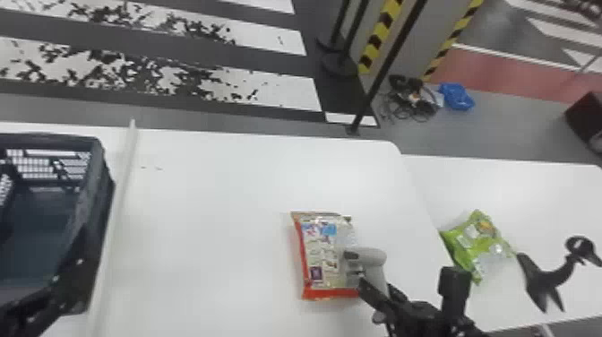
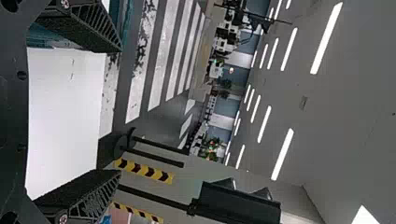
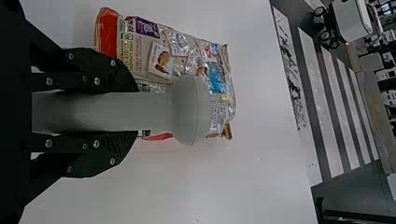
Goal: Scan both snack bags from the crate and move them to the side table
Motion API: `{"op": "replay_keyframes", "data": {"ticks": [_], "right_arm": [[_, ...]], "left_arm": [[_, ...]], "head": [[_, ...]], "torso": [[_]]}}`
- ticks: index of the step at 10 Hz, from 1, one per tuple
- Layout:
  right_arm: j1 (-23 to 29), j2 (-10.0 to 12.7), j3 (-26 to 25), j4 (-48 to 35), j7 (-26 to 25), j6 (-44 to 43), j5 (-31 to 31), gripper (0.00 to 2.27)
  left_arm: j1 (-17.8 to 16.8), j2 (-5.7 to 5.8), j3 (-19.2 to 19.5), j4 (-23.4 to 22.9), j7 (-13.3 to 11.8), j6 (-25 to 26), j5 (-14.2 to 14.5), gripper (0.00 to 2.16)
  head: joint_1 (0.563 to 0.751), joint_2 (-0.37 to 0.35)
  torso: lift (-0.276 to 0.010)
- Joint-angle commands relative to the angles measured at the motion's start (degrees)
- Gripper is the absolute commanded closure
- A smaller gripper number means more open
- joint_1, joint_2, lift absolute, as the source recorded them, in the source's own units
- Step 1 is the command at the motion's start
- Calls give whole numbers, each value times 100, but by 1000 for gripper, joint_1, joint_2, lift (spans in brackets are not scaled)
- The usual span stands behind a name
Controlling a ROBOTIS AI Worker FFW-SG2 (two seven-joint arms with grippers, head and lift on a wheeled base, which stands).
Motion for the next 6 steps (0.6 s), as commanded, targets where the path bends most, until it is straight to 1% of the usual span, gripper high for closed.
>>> {"op": "replay_keyframes", "data": {"ticks": [1,2,4,6], "right_arm": [[-1,-4,-68,-79,0,24,-53,2017],[-1,-4,-173,-150,9,59,-88,2017],[-229,-154,-375,-158,9,340,-114,2017],[-537,-452,-525,0,9,534,-35,2017]], "left_arm": [[-14,-2,1,16,0,0,1,66],[-14,-2,1,16,0,0,1,66],[-5,7,1,-10,-26,35,18,66],[39,7,1,-37,-35,35,18,66]], "head": [[695,-306],[695,-309],[695,-324],[695,-350]], "torso": [[-29],[-29],[-29],[-29]]}}
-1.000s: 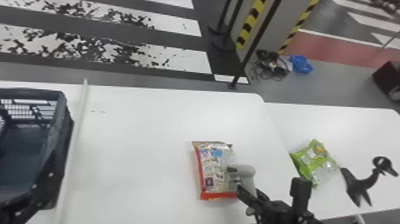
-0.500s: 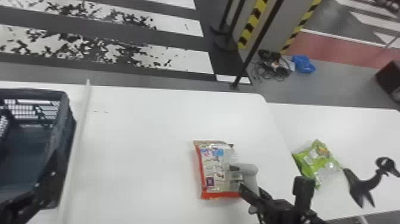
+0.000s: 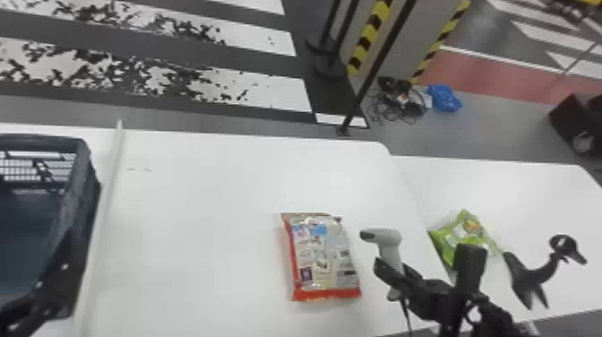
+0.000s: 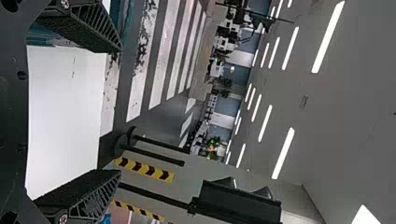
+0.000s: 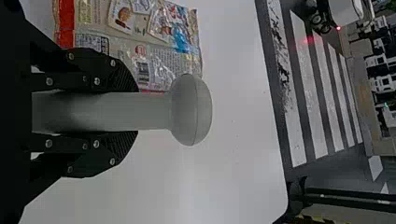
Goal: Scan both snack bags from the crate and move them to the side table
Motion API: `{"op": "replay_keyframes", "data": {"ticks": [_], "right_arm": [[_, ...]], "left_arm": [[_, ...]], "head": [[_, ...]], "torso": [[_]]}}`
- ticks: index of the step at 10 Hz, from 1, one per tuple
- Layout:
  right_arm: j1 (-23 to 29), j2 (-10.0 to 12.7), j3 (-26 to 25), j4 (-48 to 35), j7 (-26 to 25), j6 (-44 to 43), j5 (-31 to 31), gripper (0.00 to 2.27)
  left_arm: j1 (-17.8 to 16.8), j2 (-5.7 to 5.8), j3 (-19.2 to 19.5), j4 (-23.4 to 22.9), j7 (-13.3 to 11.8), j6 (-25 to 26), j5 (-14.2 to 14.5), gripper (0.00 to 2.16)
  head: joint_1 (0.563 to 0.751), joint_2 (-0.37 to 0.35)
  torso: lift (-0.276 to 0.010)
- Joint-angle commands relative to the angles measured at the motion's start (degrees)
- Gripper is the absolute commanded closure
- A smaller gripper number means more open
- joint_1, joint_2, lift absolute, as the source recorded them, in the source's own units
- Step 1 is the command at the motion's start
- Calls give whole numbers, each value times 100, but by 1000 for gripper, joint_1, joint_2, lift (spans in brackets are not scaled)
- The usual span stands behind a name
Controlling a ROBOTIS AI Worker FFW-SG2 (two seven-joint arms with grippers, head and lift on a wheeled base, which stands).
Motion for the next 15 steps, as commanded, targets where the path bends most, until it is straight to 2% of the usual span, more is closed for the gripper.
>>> {"op": "replay_keyframes", "data": {"ticks": [1,3,6,10,13,15], "right_arm": [[-253,-206,-93,233,0,46,44,2017],[-675,-409,-163,875,-9,-24,202,2017],[-1115,-567,-145,1701,-26,-323,474,2017],[-1431,-760,-75,2563,-158,-745,677,2017],[-1545,-813,-57,2914,-220,-1061,729,2003],[-1624,-830,13,3143,-255,-1255,791,1838]], "left_arm": [[44,0,17,-41,0,0,0,66],[88,0,43,-94,-9,53,-9,66],[193,0,105,-155,-9,53,-26,66],[220,0,149,-155,-44,35,-26,66],[211,0,149,-138,-44,35,-26,66],[202,-9,149,-120,-53,35,-26,66]], "head": [[695,-350],[695,-350],[695,-350],[695,-350],[695,-350],[695,-350]], "torso": [[-29],[-29],[-29],[-29],[-29],[-29]]}}
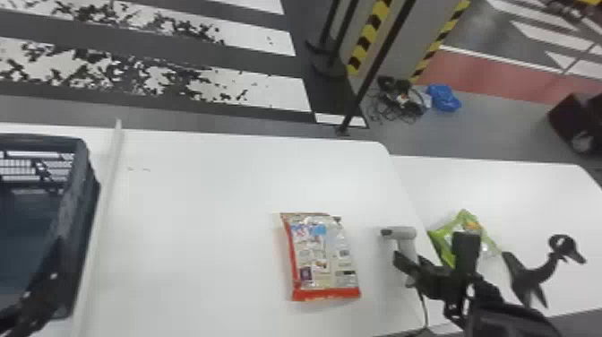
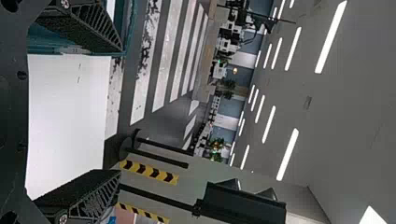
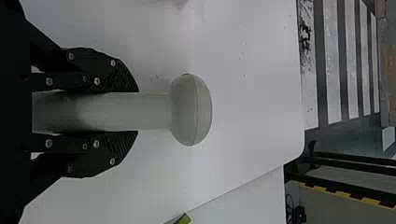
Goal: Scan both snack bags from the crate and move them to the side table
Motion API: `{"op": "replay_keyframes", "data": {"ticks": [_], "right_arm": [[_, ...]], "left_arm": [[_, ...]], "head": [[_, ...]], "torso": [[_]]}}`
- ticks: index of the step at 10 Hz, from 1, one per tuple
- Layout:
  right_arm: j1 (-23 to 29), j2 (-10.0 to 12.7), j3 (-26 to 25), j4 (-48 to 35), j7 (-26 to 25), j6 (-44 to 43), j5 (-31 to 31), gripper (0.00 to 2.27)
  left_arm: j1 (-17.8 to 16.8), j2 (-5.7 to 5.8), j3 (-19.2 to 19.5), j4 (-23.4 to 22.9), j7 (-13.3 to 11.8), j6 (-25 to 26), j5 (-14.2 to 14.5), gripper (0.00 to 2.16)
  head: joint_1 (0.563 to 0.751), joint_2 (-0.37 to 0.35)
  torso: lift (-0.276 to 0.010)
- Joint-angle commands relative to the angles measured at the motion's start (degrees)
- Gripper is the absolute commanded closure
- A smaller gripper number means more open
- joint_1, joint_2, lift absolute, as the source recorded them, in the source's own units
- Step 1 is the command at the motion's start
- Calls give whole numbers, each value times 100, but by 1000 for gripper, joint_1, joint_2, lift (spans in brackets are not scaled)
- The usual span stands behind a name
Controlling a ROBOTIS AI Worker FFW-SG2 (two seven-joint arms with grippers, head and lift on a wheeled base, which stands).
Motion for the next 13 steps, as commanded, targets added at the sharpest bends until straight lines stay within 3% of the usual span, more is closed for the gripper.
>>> {"op": "replay_keyframes", "data": {"ticks": [1,3,4,5,6,8,9,11,13], "right_arm": [[-21,-1,65,83,-43,-40,31,1629],[-30,8,100,109,-52,-128,57,944],[-30,8,109,127,-78,-145,75,795],[-30,-1,109,135,-140,-145,127,238],[-38,-1,109,144,-175,-145,136,19],[216,43,21,-172,-193,-145,-84,26],[621,131,-14,-849,-184,-57,-295,43],[1095,263,-181,-2123,-61,909,-672,43],[1289,289,-172,-3002,177,1823,-672,76]], "left_arm": [[-2,6,-6,7,-3,0,0,66],[-20,6,-6,16,-3,18,0,66],[-28,6,-6,16,-3,18,0,66],[-28,6,3,24,-3,18,0,66],[-28,6,3,24,-38,18,9,66],[-37,-12,-6,16,-38,18,9,66],[-46,-3,3,24,-38,18,9,66],[-64,-3,-6,16,-38,18,18,66],[-72,6,-6,24,-38,88,18,66]], "head": [[695,-350],[695,-350],[695,-350],[695,-350],[695,-350],[695,-350],[695,-350],[695,-350],[695,-350]], "torso": [[-29],[-29],[-29],[-29],[-29],[-29],[-29],[-29],[-29]]}}
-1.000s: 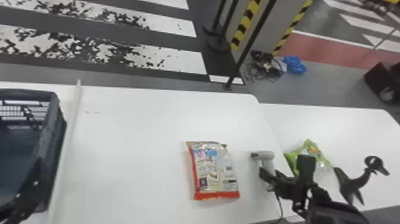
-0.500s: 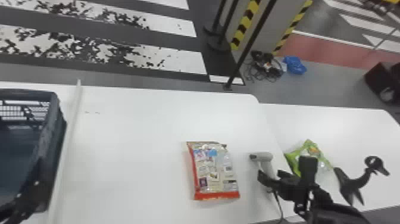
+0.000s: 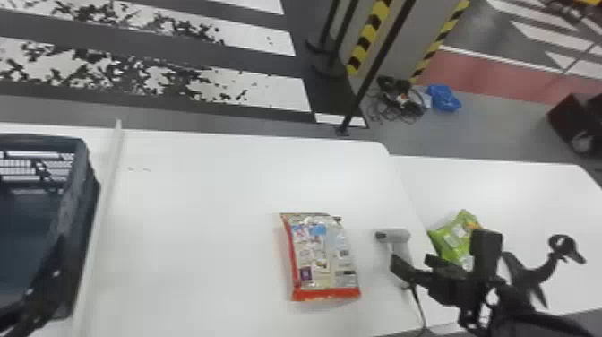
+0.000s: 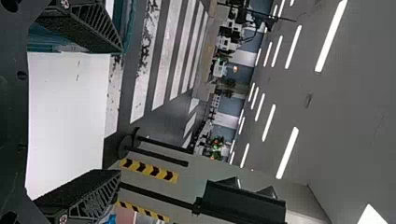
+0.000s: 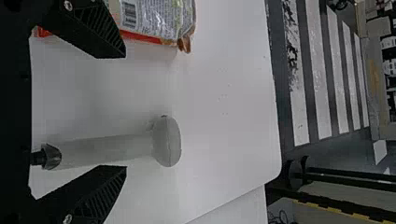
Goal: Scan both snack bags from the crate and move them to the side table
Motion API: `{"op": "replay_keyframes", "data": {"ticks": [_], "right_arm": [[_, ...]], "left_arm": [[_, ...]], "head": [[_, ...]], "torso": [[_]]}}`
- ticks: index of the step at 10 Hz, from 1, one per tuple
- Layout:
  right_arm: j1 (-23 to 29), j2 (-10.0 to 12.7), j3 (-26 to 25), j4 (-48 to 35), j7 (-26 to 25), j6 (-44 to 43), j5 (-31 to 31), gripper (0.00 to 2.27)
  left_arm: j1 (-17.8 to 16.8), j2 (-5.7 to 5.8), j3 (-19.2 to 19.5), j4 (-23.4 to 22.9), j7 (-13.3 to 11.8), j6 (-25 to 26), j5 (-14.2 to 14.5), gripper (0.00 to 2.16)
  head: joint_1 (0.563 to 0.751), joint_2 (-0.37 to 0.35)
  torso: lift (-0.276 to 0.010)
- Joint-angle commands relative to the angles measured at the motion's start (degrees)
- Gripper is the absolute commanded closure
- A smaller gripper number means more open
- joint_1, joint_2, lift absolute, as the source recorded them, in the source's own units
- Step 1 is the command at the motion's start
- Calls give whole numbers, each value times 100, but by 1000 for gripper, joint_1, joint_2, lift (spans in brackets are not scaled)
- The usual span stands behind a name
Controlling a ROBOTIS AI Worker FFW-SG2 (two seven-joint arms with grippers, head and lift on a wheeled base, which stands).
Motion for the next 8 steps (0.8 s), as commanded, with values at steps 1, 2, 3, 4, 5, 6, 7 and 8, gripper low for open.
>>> {"op": "replay_keyframes", "data": {"ticks": [1,2,3,4,5,6,7,8], "right_arm": [[42,4,36,-528,229,805,4,87],[7,-13,80,-730,457,1262,65,90],[-160,-110,142,-809,958,1930,145,120],[-371,-242,256,-809,1371,2422,268,127],[-494,-426,440,-765,1573,2721,382,127],[-723,-461,537,-572,1828,2879,487,127],[-951,-549,669,-247,2013,2826,593,127],[-1180,-628,783,193,2232,2633,610,127]], "left_arm": [[5,6,2,7,-5,94,5,66],[5,-3,2,-2,-14,94,-3,66],[23,-3,2,-19,-14,112,-3,66],[40,-3,2,-37,-41,112,5,66],[49,-3,20,-46,-32,112,-3,66],[58,-3,29,-37,-41,112,-3,66],[58,-3,29,-37,-32,112,-3,66],[58,-3,29,-28,-32,112,-3,66]], "head": [[695,-350],[695,-350],[695,-350],[695,-350],[695,-350],[695,-350],[695,-347],[695,-334]], "torso": [[-29],[-29],[-29],[-29],[-29],[-29],[-29],[-29]]}}
